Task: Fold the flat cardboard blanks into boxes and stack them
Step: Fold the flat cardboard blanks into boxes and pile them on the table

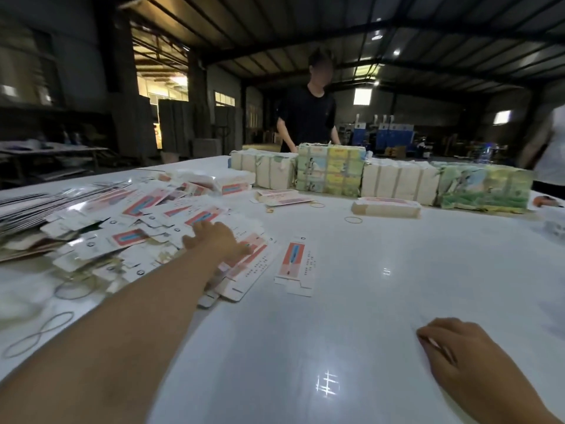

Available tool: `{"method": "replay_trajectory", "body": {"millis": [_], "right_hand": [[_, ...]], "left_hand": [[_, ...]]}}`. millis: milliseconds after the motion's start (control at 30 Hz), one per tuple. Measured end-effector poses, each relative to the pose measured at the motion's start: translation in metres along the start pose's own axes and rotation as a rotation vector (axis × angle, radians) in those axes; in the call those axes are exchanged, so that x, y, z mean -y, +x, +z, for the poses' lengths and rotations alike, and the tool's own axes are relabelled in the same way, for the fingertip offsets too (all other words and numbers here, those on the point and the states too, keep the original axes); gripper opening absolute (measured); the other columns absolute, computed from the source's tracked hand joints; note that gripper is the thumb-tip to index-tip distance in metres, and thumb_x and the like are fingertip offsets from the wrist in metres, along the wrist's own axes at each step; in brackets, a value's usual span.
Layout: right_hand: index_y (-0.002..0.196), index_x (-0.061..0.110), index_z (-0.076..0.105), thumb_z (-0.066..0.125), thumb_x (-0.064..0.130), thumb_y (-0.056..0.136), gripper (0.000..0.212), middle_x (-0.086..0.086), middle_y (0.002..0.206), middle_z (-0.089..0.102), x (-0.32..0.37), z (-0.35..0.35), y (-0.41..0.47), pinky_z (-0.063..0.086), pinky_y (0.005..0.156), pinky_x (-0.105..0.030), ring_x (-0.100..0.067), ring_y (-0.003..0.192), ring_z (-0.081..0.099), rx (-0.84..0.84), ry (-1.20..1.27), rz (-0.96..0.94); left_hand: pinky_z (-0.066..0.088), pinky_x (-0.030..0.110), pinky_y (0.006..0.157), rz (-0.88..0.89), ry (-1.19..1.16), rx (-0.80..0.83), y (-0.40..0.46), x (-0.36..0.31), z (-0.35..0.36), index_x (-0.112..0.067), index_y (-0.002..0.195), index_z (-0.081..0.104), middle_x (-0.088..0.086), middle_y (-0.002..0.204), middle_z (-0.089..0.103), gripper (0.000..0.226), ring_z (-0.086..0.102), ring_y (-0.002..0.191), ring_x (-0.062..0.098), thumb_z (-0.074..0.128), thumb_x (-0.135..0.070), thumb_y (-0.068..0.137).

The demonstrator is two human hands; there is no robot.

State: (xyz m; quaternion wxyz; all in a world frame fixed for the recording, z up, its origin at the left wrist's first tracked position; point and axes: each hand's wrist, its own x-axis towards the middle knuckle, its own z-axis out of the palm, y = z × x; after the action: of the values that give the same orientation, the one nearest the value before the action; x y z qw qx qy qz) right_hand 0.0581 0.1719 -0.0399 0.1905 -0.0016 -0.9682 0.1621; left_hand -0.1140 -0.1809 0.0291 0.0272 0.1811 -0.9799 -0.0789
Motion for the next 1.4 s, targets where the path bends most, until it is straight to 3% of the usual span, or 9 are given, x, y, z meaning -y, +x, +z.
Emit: {"method": "replay_trajectory", "body": {"millis": [167,333,533,800,933,1033,1133,1300,1400], "right_hand": [[0.087,0.013,0.078,0.075,0.005,0.076,0.015,-0.001,0.095,0.070,0.001,0.002,0.001,0.046,0.074,-0.040,-0.031,0.091,0.060,-0.047,0.006,-0.013],[0.087,0.014,0.078,0.075,0.004,0.075,0.015,0.001,0.093,0.069,0.002,0.002,0.000,0.047,0.074,-0.040,-0.030,0.089,0.060,-0.067,0.012,-0.037],[0.105,0.024,0.072,0.059,0.024,0.091,0.020,0.011,0.111,0.062,0.002,-0.001,0.001,0.042,0.085,-0.028,-0.016,0.103,0.052,-0.038,-0.022,-0.072],[0.119,0.031,0.062,0.041,0.032,0.098,0.030,0.013,0.125,0.054,-0.001,-0.001,0.004,0.035,0.091,-0.022,-0.013,0.115,0.045,0.053,-0.066,-0.089],[0.115,0.019,0.066,0.047,0.019,0.095,0.027,0.002,0.121,0.061,-0.003,-0.007,0.004,0.040,0.089,-0.018,-0.016,0.111,0.054,0.059,0.168,0.021],[0.097,0.009,0.066,0.043,0.010,0.096,0.023,-0.007,0.094,0.069,-0.008,-0.022,0.004,0.057,0.070,-0.030,-0.020,0.076,0.067,-0.111,0.812,0.397],[0.094,0.008,0.062,0.042,0.027,0.100,0.029,-0.011,0.068,0.062,-0.015,-0.040,0.007,0.043,0.036,-0.027,-0.022,0.046,0.060,-0.200,1.441,0.717],[0.083,0.002,0.051,0.054,0.007,0.092,0.011,-0.014,0.065,0.069,-0.010,-0.039,-0.001,0.038,0.034,-0.022,-0.020,0.043,0.058,-0.025,1.246,0.522],[0.090,-0.003,0.060,0.050,0.000,0.092,0.010,-0.014,0.073,0.070,-0.005,-0.038,-0.005,0.046,0.041,-0.025,-0.020,0.046,0.058,-0.049,1.205,0.411]], "left_hand": [[0.031,0.047,0.100,-0.066,0.008,0.020,0.027,0.013,0.008,-0.010,0.133,0.038,0.016,0.140,0.035,0.112,0.032,0.126,0.032,0.074,-0.075,0.050],[0.044,0.045,0.097,-0.076,-0.156,0.053,0.041,0.016,0.001,-0.006,0.120,0.051,0.013,0.115,0.059,0.080,0.054,0.108,0.032,0.081,-0.052,0.062],[0.035,0.036,0.076,0.025,0.043,-0.317,0.009,-0.007,-0.006,-0.018,0.120,0.041,0.004,0.097,0.057,0.051,0.053,0.089,0.022,0.068,-0.035,0.080],[0.055,0.028,0.057,0.503,-0.765,0.053,-0.077,-0.080,-0.009,-0.027,0.092,0.058,-0.007,0.089,0.065,0.004,0.069,0.069,0.013,0.057,-0.024,0.092],[0.051,0.019,0.047,0.636,-0.897,0.241,-0.130,-0.106,0.018,-0.027,0.090,0.064,-0.013,0.076,0.069,0.012,0.070,0.064,0.009,0.055,-0.021,0.094],[0.051,0.018,0.049,0.659,-0.923,0.320,-0.152,-0.109,0.042,-0.026,0.091,0.065,-0.013,0.078,0.069,0.011,0.070,0.066,0.007,0.055,-0.022,0.095],[0.051,0.016,0.050,0.718,-0.804,0.327,-0.160,-0.104,0.051,-0.028,0.091,0.063,-0.011,0.084,0.068,0.011,0.069,0.068,0.003,0.053,-0.024,0.095],[0.046,0.012,0.053,0.828,-0.568,0.196,-0.170,-0.098,0.049,-0.032,0.098,0.059,-0.011,0.100,0.067,0.013,0.067,0.069,0.011,0.048,-0.039,0.095],[0.043,0.022,0.076,0.984,-0.296,-0.088,-0.184,-0.107,0.052,-0.030,0.131,0.048,-0.012,0.120,0.056,0.074,0.052,0.089,0.007,0.036,-0.076,0.073]]}}
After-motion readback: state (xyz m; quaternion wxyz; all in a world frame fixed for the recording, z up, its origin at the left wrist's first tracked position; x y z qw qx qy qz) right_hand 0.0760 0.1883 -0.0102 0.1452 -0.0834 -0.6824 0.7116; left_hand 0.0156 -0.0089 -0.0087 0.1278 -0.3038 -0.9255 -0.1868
